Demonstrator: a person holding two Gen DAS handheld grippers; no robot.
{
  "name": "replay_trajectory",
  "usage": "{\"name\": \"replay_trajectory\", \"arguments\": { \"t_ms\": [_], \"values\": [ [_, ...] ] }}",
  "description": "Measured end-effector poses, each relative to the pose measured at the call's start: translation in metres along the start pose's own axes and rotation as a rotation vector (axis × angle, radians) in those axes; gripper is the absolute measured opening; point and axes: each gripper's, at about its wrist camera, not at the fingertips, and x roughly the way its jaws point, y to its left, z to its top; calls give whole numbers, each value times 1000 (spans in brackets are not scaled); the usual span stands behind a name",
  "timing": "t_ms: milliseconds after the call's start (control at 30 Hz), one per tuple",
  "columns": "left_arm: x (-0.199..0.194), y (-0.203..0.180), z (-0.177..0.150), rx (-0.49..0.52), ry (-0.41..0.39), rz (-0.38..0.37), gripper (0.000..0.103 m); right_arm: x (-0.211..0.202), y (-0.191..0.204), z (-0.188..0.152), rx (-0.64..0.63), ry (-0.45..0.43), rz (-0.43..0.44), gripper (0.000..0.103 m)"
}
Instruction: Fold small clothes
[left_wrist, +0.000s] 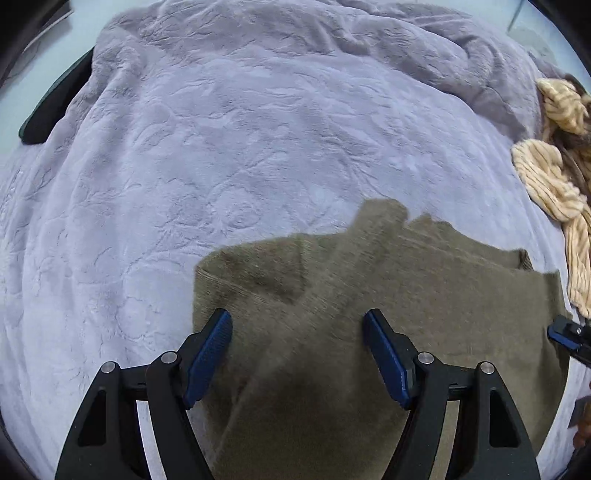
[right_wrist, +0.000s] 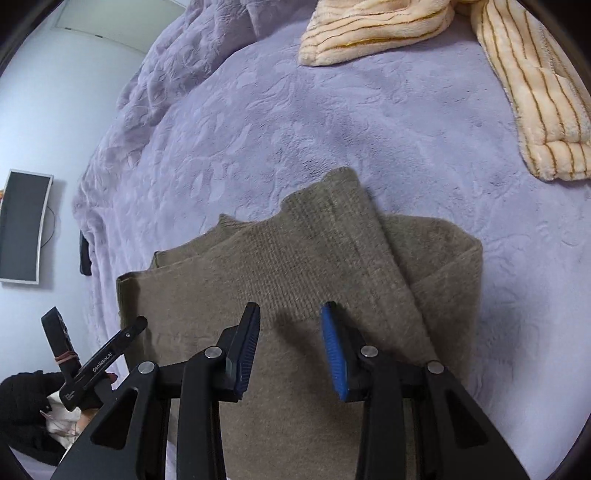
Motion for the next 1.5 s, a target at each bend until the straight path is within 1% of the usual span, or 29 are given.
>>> {"name": "replay_trajectory", "arguments": {
  "t_ms": [67, 100, 167, 200, 300, 367, 433, 500, 600, 633, 667, 700, 733, 767, 933, 1000, 1100, 1167, 1233, 1333, 1500],
  "values": [
    [3, 14, 6, -54, -4, -22, 75, -5, -9, 4, 17, -21, -25, 38],
    [4, 19, 9, -66, -4, -23, 75, -7, -12, 6, 26, -29, -36, 38],
    [3, 25, 14, -55, -13, 27, 75, -13, -24, 8, 51, -41, -58, 38],
    [2, 29, 17, -54, -16, 34, 75, -16, -29, 9, 67, -48, -54, 38],
    [-1, 40, 20, -75, -8, 21, 75, -24, -34, 7, 84, -64, -57, 38],
    [-5, 42, 16, -60, -4, 36, 75, -31, -34, 4, 74, -72, -79, 39],
    [-13, 41, 10, -33, -8, 48, 75, -35, -33, -1, 67, -73, -80, 40],
    [-22, 39, 1, -10, -11, 55, 75, -42, -32, -9, 64, -76, -81, 46],
    [-36, 33, -21, 25, -9, 77, 75, -54, -34, -23, 66, -76, -75, 54],
    [-41, 31, -30, 36, -7, 72, 75, -56, -34, -28, 71, -74, -67, 55],
    [-44, 29, -37, 43, -1, 68, 78, -59, -35, -33, 77, -69, -61, 55],
    [-46, 25, -45, 46, 9, 66, 94, -63, -36, -41, 83, -65, -58, 55],
    [-50, 24, -52, 46, 13, 65, 100, -65, -37, -46, 87, -62, -55, 55],
    [-52, 20, -58, 46, 8, 65, 102, -67, -38, -52, 91, -57, -52, 55],
    [-66, 8, -95, 51, 45, 52, 102, -77, -42, -83, 109, -36, -40, 61],
    [-69, 1, -108, 64, 68, 63, 102, -80, -42, -98, 117, -27, -34, 63],
    [-74, -9, -129, 93, 107, 60, 102, -83, -40, -116, 113, -14, -26, 71],
    [-78, -15, -143, 111, 132, 44, 102, -86, -34, -130, 93, -5, -24, 72],
    [-85, -23, -156, 133, 143, 39, 102, -89, -26, -144, 60, 3, -39, 81],
    [-95, -30, -170, 156, 145, 29, 102, -92, -14, -164, 11, 14, -50, 81],
    [-106, -35, -193, 167, 169, -24, 102, -90, 7, -197, -56, 41, -91, 83]
  ]
}}
